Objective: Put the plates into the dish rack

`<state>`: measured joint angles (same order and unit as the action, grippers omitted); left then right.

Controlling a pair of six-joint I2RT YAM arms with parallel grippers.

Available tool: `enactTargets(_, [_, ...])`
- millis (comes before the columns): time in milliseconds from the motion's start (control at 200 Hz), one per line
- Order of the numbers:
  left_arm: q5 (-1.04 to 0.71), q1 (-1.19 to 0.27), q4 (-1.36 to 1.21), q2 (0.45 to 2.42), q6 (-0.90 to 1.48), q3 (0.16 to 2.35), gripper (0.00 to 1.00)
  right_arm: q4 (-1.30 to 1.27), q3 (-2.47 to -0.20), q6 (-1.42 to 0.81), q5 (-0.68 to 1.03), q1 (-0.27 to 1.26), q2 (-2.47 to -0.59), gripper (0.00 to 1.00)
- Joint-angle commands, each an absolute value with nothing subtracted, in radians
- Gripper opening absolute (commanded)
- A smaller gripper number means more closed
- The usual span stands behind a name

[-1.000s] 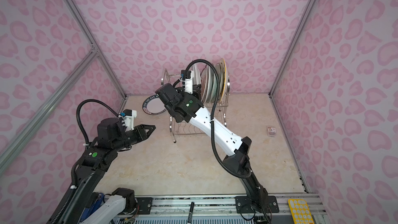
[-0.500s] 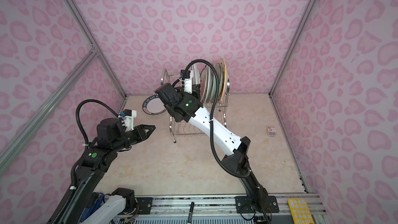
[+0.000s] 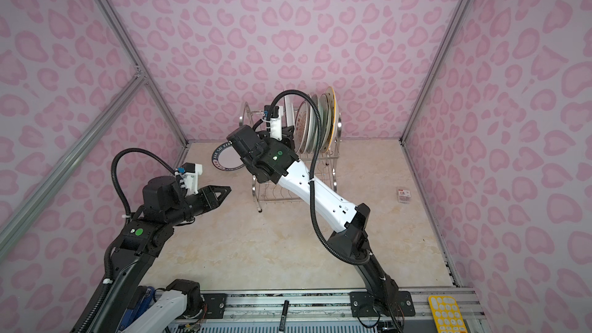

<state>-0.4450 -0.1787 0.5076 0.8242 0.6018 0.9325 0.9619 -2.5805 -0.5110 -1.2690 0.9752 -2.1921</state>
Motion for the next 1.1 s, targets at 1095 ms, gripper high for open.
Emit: enactTargets(1095, [-0.405,-0.179,0.52,0.819,0.597,0.939,0.43,0.546,-2.346,-0.168,-1.262,1.043,-2.005,0.44])
